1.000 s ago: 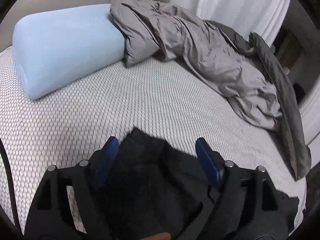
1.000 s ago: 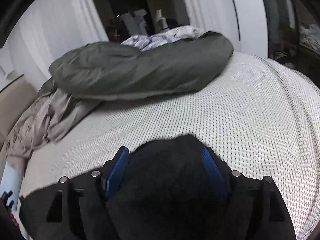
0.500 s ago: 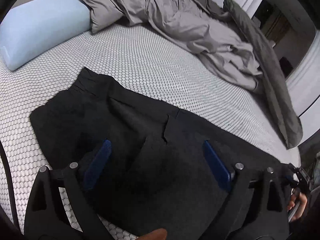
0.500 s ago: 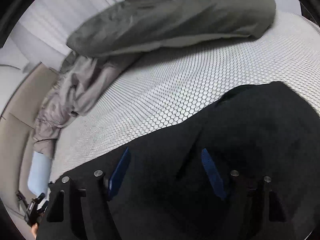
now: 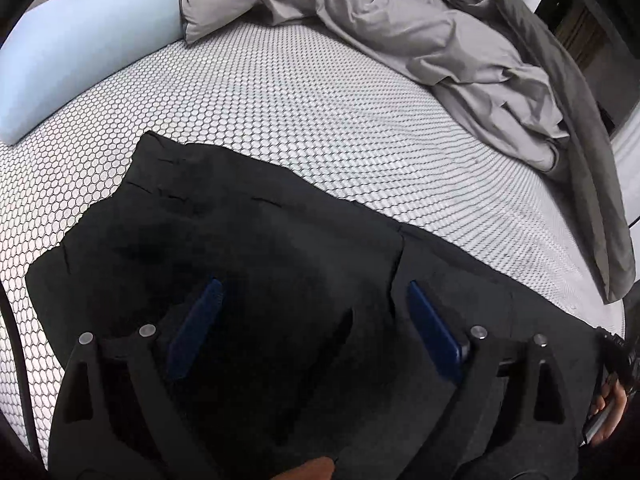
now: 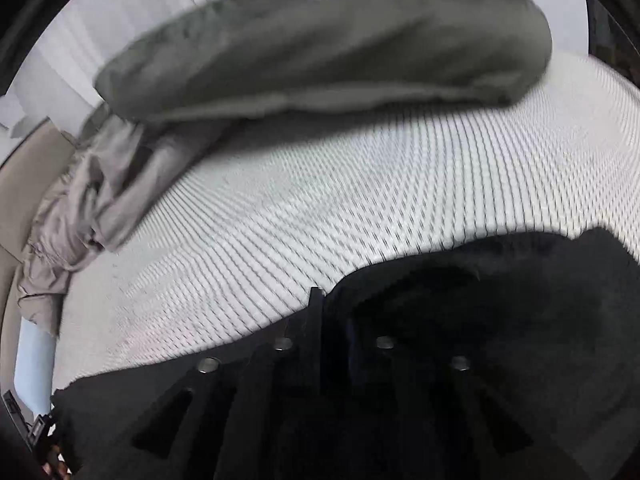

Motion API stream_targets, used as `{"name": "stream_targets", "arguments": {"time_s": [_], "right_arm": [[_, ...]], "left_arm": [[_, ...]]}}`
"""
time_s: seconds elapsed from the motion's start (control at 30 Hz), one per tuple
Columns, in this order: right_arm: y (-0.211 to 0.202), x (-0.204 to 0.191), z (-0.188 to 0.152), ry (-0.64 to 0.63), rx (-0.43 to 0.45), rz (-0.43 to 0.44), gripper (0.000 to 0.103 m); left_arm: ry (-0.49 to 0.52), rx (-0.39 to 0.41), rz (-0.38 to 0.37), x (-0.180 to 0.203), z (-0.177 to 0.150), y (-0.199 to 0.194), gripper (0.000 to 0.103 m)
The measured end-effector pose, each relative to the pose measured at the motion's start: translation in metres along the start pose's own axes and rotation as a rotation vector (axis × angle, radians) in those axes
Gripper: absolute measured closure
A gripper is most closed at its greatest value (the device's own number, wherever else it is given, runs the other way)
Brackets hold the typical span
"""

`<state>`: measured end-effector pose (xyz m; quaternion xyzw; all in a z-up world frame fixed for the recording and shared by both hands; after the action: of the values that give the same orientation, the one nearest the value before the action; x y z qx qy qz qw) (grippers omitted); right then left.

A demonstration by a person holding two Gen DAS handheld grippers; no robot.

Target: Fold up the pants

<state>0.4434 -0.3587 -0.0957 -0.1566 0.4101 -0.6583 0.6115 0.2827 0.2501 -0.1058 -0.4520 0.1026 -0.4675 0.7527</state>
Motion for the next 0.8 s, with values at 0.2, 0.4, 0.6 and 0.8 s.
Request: {"name": "stream_targets", "arguments": {"time_s": [0.2, 0.4, 0.6, 0.8], "right_arm": [[-0.039, 0.005, -0.014, 0.032, 0.013, 0.087, 0.050], [-0.106, 0.015, -0.048, 0.065, 0.058, 0.144, 0.038], [-0.145, 0.025, -0.075, 0.075, 0.111, 0.170, 0.036], [-0.146, 0.029, -0.088, 0.059, 0.087, 0.175, 0.036]], "left_arm": [[0.051, 0.008, 0.016, -0.004, -0.002, -0.009, 0.011], [0.185, -0.042, 0.010, 0.028, -0.014, -0.006, 0.013], [0.374, -0.051, 0.097, 0.048, -0.036, 0.007, 0.054], [0.356, 0.008, 0.112, 0.040, -0.031, 0.005, 0.081]]}}
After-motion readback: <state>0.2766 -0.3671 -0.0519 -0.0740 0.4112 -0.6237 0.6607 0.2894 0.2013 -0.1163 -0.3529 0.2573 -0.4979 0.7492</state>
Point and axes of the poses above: each gripper's, at about its wrist camera, not at the fingertips, and y roughly the way its jaws point, x to its right, z to its top, the point moved 9 cm from there along y, roughly the way its jaws point, and after that the axes turned 6 degrees about x, right-handed, at the moved point
